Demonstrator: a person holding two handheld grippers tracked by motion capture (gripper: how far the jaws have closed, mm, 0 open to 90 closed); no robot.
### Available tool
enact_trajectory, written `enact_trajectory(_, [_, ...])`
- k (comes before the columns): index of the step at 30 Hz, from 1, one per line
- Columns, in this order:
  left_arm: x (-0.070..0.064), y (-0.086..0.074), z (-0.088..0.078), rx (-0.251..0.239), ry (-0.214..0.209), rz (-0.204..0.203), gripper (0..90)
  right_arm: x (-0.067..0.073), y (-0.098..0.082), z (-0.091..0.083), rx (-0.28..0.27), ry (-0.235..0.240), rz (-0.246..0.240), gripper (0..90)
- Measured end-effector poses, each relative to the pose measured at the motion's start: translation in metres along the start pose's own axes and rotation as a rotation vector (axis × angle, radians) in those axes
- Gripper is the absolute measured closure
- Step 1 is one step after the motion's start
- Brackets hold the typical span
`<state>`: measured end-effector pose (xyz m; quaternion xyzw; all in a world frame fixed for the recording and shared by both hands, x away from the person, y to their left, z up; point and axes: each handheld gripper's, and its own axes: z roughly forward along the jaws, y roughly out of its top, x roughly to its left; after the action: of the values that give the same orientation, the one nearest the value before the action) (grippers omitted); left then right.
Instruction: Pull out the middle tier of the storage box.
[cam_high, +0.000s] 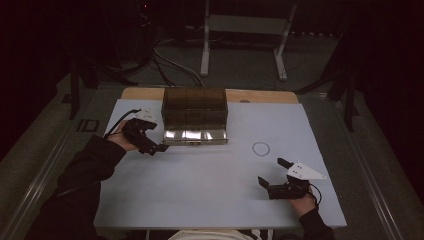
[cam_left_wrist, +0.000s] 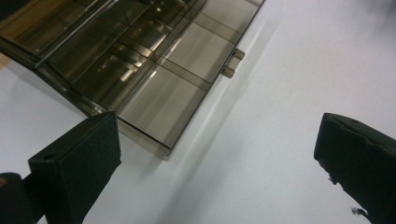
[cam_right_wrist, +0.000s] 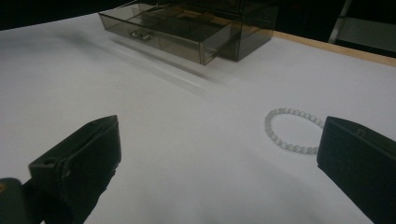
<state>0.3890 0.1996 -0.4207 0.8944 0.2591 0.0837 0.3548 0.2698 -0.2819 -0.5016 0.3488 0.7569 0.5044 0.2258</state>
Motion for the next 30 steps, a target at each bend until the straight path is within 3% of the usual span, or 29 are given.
enact_trajectory(8, [-0.014, -0.018, -0.003, -0.029, 0.003, -0.02, 2.0, 0.0, 0.0, 0.0, -0.001, 0.001, 0.003, 0.0])
enact_trajectory(11, [-0.019, -0.023, -0.004, -0.034, 0.032, -0.031, 2.0, 0.0, 0.0, 0.0, -0.002, 0.001, 0.002, 0.0])
enact_trajectory(16, [-0.026, -0.034, -0.004, -0.058, 0.045, -0.048, 2.0, 0.001, 0.001, 0.0, -0.003, 0.0, -0.003, 0.0])
enact_trajectory(24, [-0.03, -0.061, 0.003, -0.079, 0.076, -0.114, 2.0, 0.001, 0.0, 0.0, -0.001, 0.003, -0.003, 0.0])
enact_trajectory(30, [-0.034, -0.079, 0.008, -0.112, 0.058, -0.146, 2.0, 0.002, 0.0, 0.001, 0.002, 0.002, -0.01, 0.0])
